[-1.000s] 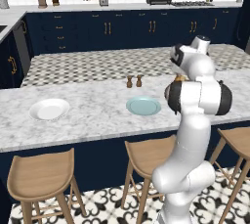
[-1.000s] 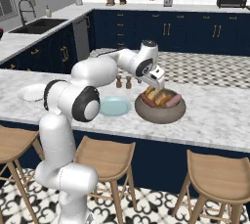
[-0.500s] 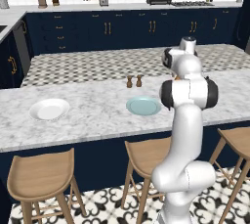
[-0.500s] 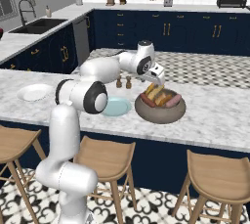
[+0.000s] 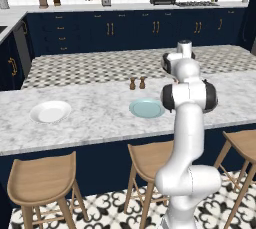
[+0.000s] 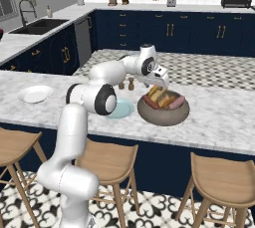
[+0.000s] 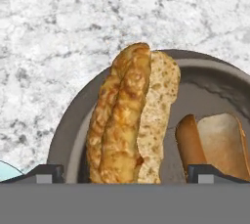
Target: Place one bun and one sausage from the bowl on each plate.
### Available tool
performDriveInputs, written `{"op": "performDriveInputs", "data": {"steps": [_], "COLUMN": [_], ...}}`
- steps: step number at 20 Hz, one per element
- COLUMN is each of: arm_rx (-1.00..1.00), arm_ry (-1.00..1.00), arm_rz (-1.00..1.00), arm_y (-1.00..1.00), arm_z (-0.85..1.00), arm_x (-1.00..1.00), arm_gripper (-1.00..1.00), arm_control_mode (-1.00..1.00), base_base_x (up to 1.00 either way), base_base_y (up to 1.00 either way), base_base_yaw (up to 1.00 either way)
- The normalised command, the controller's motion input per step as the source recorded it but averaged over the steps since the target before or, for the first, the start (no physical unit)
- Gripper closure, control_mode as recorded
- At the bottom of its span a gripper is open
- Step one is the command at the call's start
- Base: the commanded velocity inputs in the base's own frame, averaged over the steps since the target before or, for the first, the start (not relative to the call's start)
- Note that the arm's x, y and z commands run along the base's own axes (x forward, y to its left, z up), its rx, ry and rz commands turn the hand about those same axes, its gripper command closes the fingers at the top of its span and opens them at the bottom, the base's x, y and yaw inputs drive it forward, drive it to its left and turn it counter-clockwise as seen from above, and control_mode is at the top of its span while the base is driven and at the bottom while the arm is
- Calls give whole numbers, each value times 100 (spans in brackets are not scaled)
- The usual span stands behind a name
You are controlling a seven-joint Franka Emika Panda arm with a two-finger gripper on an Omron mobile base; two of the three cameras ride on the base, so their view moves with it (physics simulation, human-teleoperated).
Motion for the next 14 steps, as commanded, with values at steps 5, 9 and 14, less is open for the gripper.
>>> {"op": "performDriveInputs", "data": {"steps": [5, 9, 14], "arm_rx": [0, 0, 0], "arm_ry": [0, 5, 4], "arm_rz": [5, 3, 1], "arm_y": [-3, -2, 0], "arm_z": [-19, -44, -25], "arm_x": [13, -1, 0], "arm_gripper": [-100, -100, -100], "arm_control_mode": [-100, -100, -100], "base_base_x": [0, 0, 0], "base_base_y": [0, 0, 0], "base_base_yaw": [0, 0, 0]}}
